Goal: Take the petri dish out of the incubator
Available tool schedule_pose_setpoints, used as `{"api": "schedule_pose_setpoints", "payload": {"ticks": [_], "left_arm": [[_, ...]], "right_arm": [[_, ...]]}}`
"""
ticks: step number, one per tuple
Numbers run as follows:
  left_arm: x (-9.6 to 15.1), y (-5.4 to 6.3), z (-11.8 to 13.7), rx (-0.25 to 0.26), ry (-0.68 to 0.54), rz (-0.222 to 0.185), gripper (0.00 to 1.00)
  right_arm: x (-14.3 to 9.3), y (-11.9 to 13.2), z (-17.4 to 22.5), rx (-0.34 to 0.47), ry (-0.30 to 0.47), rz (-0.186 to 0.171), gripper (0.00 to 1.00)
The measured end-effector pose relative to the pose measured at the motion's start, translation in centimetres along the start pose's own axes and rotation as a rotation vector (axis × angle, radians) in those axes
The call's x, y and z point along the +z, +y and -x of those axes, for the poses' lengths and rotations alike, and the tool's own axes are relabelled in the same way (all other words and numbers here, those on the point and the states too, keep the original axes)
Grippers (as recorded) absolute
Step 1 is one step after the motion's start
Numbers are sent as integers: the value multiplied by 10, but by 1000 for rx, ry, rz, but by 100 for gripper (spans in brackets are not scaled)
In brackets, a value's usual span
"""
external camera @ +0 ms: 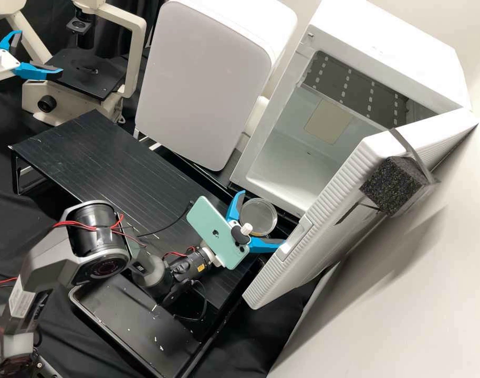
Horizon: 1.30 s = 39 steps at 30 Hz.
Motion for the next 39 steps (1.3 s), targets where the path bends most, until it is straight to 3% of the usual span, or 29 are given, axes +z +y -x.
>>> {"api": "schedule_pose_setpoints", "payload": {"ticks": [9, 21, 30, 39], "left_arm": [[0, 0, 0, 0, 0, 0, 100], [0, 0, 0, 0, 0, 0, 100], [0, 0, 0, 0, 0, 0, 100], [0, 0, 0, 0, 0, 0, 100]], "right_arm": [[0, 0, 8, -13, -15, -31, 100], [3, -3, 8, -23, -21, -37, 100], [1, -2, 6, 9, 36, -40, 100], [1, -2, 6, 7, 37, -41, 100]]}}
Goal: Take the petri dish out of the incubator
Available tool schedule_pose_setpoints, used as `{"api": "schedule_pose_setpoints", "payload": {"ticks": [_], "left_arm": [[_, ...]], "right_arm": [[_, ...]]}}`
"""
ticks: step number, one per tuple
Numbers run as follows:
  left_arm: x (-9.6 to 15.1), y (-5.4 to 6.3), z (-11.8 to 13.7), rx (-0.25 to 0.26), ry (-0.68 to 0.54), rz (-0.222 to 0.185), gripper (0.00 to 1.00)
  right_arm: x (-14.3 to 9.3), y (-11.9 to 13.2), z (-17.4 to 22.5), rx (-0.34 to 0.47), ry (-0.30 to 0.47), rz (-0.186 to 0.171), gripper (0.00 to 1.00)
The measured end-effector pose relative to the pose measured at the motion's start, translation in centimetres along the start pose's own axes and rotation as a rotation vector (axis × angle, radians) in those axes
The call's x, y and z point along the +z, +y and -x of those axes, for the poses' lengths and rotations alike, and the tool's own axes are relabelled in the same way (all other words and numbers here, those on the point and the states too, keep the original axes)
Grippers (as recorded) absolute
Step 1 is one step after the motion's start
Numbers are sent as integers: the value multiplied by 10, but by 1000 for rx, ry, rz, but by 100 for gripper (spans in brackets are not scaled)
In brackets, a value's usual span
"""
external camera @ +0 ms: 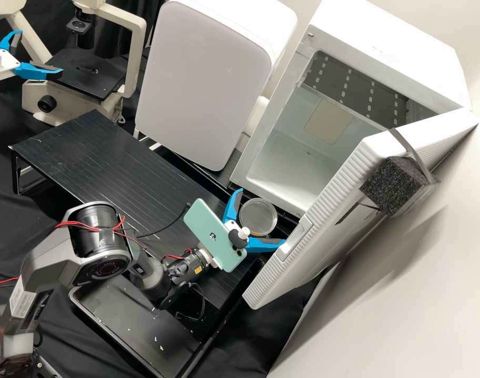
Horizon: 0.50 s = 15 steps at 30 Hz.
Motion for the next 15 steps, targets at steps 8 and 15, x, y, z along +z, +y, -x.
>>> {"api": "schedule_pose_setpoints", "payload": {"ticks": [8, 15], "left_arm": [[0, 0, 0, 0, 0, 0, 100], [0, 0, 0, 0, 0, 0, 100]], "right_arm": [[2, 9, 19, -48, -69, 11, 100], [-8, 24, 34, -14, -66, 3, 100]]}}
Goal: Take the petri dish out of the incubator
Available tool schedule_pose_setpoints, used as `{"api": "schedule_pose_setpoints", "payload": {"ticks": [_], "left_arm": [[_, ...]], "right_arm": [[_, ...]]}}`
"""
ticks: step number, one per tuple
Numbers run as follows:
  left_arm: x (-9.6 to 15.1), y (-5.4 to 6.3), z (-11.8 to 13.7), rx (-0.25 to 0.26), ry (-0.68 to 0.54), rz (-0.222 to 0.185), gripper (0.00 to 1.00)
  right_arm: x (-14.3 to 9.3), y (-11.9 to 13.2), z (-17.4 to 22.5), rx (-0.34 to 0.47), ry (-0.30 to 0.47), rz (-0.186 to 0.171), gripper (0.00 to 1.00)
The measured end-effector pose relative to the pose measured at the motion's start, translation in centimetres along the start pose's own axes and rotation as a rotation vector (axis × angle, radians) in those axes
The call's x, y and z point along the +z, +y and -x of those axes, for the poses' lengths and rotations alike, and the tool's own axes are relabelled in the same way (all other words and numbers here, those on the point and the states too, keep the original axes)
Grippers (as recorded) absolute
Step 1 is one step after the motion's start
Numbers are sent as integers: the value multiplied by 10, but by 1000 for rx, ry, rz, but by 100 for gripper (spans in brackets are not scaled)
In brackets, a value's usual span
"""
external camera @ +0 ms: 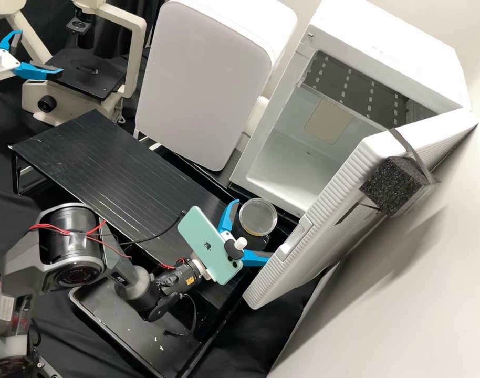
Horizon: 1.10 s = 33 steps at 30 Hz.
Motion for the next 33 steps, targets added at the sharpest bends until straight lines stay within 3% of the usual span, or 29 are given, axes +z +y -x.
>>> {"api": "schedule_pose_setpoints", "payload": {"ticks": [8, 17, 33], "left_arm": [[0, 0, 0, 0, 0, 0, 100], [0, 0, 0, 0, 0, 0, 100], [0, 0, 0, 0, 0, 0, 100]], "right_arm": [[-1, -2, 0, -25, 12, 10, 100], [10, -21, -11, -83, -1, -11, 100], [12, -18, -21, -69, 20, 4, 100]]}}
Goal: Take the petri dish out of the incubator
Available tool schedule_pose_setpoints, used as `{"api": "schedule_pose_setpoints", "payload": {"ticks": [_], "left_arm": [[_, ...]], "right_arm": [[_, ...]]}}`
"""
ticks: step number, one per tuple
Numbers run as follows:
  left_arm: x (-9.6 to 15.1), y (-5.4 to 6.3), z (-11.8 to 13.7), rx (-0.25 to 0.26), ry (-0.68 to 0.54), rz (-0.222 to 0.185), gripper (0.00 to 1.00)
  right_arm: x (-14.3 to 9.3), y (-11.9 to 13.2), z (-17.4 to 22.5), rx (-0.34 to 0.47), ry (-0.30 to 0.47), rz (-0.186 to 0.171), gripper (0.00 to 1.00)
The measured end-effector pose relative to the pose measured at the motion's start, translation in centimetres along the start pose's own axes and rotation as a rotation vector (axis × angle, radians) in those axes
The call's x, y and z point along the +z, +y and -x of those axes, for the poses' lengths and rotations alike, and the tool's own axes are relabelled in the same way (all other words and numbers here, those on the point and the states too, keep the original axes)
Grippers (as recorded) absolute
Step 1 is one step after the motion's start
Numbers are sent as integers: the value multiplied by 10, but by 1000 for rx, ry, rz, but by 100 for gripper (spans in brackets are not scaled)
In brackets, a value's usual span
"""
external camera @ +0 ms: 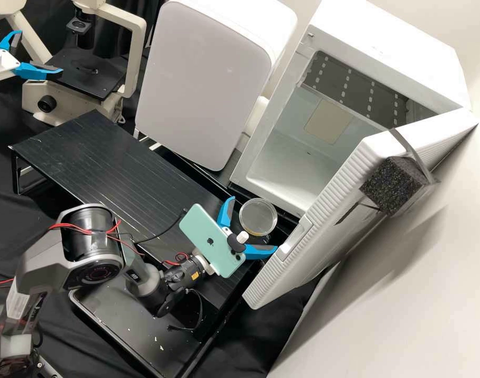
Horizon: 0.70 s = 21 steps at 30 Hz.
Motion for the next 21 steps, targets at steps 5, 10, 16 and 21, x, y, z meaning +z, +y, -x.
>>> {"api": "schedule_pose_setpoints", "payload": {"ticks": [5, 10, 16, 21], "left_arm": [[0, 0, 0, 0, 0, 0, 100], [0, 0, 0, 0, 0, 0, 100], [0, 0, 0, 0, 0, 0, 100], [0, 0, 0, 0, 0, 0, 100]], "right_arm": [[1, 11, -4, 32, 10, 17, 100], [3, 20, -5, 58, 11, 28, 100], [1, 20, -7, 45, 21, 33, 100], [-2, 21, -6, 44, 30, 21, 100]]}}
